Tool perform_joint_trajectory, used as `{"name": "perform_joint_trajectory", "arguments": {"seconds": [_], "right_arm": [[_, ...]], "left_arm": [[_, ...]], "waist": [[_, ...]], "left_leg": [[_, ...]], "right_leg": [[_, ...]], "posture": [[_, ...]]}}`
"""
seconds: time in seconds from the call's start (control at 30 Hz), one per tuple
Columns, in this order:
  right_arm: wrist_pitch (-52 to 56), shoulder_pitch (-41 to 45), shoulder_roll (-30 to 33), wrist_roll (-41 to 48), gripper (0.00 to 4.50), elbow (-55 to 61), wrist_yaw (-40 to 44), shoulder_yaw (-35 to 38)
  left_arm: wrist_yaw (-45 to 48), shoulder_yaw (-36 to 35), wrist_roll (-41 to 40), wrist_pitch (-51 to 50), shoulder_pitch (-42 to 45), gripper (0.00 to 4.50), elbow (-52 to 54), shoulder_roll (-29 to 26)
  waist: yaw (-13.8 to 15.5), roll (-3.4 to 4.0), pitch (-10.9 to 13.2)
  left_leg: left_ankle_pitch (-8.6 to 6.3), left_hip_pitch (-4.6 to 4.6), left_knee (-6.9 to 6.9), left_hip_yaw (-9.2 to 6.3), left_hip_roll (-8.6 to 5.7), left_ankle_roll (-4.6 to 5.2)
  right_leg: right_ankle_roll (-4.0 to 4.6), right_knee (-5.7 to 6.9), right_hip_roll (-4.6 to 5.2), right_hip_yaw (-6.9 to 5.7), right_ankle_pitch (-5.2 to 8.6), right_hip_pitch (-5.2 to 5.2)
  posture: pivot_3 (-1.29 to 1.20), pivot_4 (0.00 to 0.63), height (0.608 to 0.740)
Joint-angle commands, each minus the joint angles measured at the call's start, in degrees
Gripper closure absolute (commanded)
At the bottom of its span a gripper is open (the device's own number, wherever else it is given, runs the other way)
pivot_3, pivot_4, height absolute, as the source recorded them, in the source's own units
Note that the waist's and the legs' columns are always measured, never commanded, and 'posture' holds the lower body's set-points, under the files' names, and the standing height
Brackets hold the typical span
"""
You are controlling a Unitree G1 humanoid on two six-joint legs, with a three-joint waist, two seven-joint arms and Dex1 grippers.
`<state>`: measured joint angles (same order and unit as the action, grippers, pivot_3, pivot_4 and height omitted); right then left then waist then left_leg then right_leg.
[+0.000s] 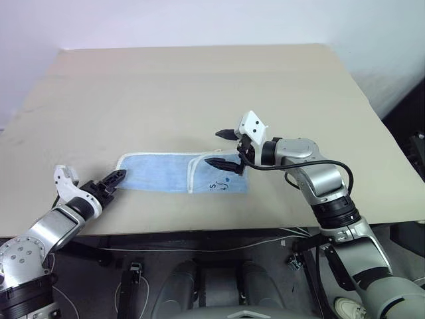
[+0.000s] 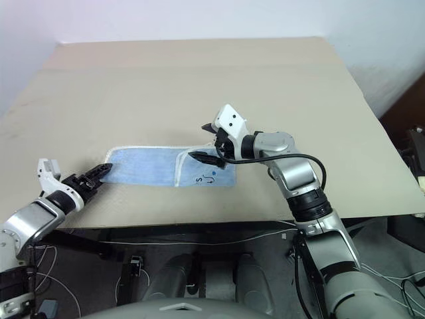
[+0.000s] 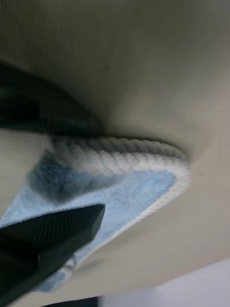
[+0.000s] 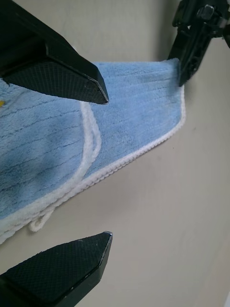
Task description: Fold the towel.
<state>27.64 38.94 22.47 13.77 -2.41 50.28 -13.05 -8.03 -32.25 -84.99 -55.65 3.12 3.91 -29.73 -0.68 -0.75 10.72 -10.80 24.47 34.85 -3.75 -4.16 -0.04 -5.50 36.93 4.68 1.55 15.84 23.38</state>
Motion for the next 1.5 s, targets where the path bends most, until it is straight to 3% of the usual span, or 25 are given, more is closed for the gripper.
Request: {"name": "perform_joint_trajectory", "arguments": {"seconds": [0.03, 0.1, 0.13, 0.4, 0.67, 1.0, 1.3, 1.5], "right_arm": [[-0.3, -0.2, -0.6, 0.2, 0.00, 2.0, -0.7, 0.7], [-0.3, -0.4, -0.8, 0.2, 0.00, 2.1, -1.1, 0.8], [-0.5, -0.5, -0.8, 0.1, 0.00, 2.0, -1.3, 0.9], [0.4, -1.0, -0.4, 1.6, 0.00, 3.5, -2.0, 2.8], [5.3, -2.0, 3.5, 7.3, 0.00, 6.8, -1.9, 10.2], [6.4, -2.8, 5.4, 7.6, 0.00, 6.5, -10.4, 18.3], [8.0, -6.7, 6.1, 8.0, 0.00, 10.3, -16.1, 21.6], [8.2, -7.1, 6.2, 7.6, 0.00, 10.2, -18.4, 22.1]], "left_arm": [[-0.1, -1.0, -2.8, 0.1, 1.2, 3.64, 0.2, -0.2], [0.1, -1.0, -2.6, 0.1, 1.5, 4.37, 0.1, -0.9], [0.2, -0.9, -1.9, 0.1, 1.5, 4.48, 0.0, -1.5], [9.1, 1.9, -0.8, -1.8, 3.0, 4.48, 7.1, -6.6], [16.1, 11.1, 0.4, -6.1, 11.3, 4.48, 8.5, -10.8], [28.9, 27.6, 16.7, -5.6, 26.0, 4.48, -3.7, -2.7], [32.8, 30.8, 20.5, -10.3, 34.7, 4.48, -6.7, 4.8], [34.5, 32.9, 23.8, -13.3, 35.9, 4.48, -6.8, 7.6]], "waist": [[0.0, 0.00, 0.0], [0.0, 0.00, 0.0], [0.0, 0.00, 0.0], [0.0, -0.06, 0.1], [0.0, -0.06, 0.1], [0.1, -0.05, 0.1], [0.1, -0.08, 0.1], [0.0, -0.07, 0.1]], "left_leg": [[0.00, 0.00, -0.01, 0.00, 0.00, 0.00], [0.00, 0.00, -0.01, 0.00, 0.00, 0.00], [0.00, 0.00, 0.00, 0.00, 0.00, 0.00], [0.00, 0.03, -0.02, 0.00, 0.00, -0.01], [0.00, 0.05, -0.12, 0.00, -0.01, 0.00], [0.17, 0.08, -0.71, 0.12, -0.04, 0.05], [0.18, 0.23, -0.71, 0.12, -0.04, 0.07], [0.19, 0.23, -0.65, 0.12, -0.05, 0.07]], "right_leg": [[0.00, 0.00, 0.00, 0.00, 0.00, 0.00], [0.01, 0.00, 0.00, 0.00, 0.01, 0.00], [0.02, 0.00, 0.00, 0.00, 0.01, 0.00], [0.04, -0.04, 0.00, 0.00, 0.02, 0.03], [0.07, -0.29, 0.02, 0.00, 0.03, -0.01], [-0.16, -0.60, -0.03, 0.01, -0.10, -0.02], [-0.20, -0.62, -0.04, -0.02, -0.12, 0.09], [-0.21, -0.59, -0.05, -0.03, -0.12, 0.06]], "posture": [[0.00, 0.150, 0.740], [0.00, 0.150, 0.740], [0.00, 0.150, 0.740], [0.00, 0.150, 0.740], [0.00, 0.150, 0.740], [0.00, 0.150, 0.740], [0.00, 0.150, 0.740], [0.00, 0.150, 0.740]]}}
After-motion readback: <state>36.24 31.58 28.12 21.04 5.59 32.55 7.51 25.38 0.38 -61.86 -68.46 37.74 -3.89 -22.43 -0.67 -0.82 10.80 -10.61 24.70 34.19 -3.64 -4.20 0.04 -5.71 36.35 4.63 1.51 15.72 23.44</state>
